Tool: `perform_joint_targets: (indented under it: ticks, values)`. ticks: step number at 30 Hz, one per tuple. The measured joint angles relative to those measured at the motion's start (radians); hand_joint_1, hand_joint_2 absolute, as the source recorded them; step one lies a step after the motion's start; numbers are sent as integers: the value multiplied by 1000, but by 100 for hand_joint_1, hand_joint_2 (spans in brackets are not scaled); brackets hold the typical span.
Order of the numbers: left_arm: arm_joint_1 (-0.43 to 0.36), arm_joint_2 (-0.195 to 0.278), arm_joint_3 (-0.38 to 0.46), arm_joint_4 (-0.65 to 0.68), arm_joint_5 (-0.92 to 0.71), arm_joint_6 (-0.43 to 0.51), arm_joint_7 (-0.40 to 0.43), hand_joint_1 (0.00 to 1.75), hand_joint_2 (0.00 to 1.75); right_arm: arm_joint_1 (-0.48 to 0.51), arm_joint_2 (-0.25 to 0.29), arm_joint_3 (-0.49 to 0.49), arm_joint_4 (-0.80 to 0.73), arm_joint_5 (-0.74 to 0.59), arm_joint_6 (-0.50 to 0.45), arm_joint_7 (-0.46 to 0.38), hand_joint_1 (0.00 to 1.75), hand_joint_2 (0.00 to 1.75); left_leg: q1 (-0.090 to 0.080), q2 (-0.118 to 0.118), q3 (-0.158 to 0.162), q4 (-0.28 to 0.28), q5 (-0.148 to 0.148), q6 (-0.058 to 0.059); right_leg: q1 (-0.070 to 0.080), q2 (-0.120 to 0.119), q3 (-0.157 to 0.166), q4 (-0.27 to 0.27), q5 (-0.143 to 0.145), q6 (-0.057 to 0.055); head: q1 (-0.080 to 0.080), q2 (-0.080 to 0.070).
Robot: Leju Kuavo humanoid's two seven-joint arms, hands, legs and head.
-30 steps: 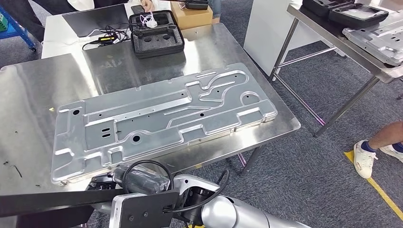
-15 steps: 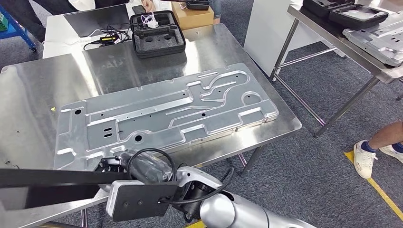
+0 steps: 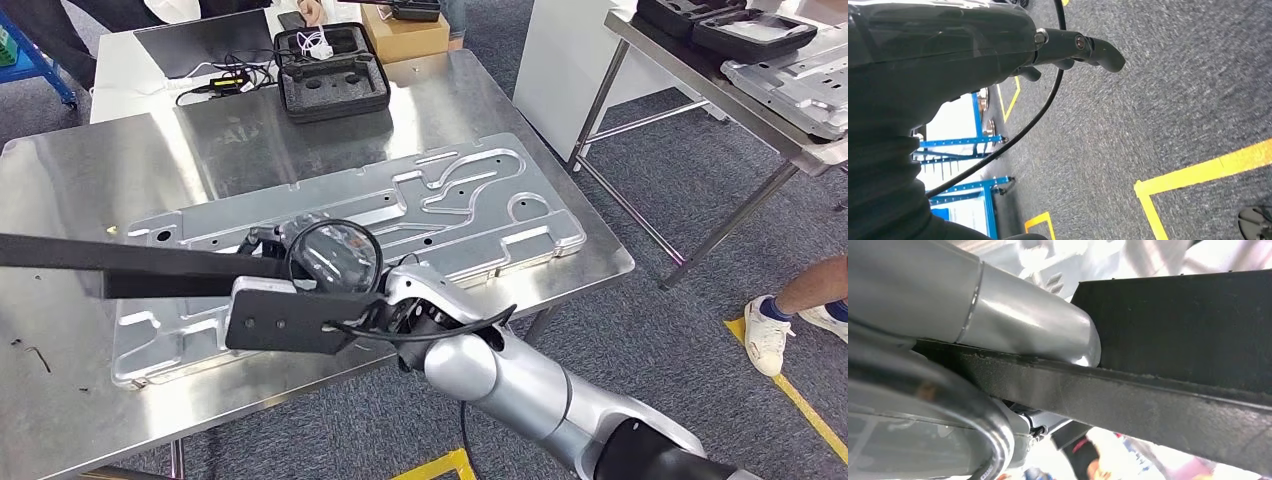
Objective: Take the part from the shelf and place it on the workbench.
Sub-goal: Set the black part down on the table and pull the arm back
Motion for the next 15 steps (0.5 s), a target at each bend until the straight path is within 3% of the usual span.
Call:
perform_joint_targets:
  ticks: [15]
  values:
    - [-5, 0, -36, 0, -39, -27, 0, 0, 175, -177, 16, -114, 371, 96, 3, 53, 175, 0, 0, -1, 1, 1, 0, 0, 0, 0, 1, 0, 0, 0, 0, 0]
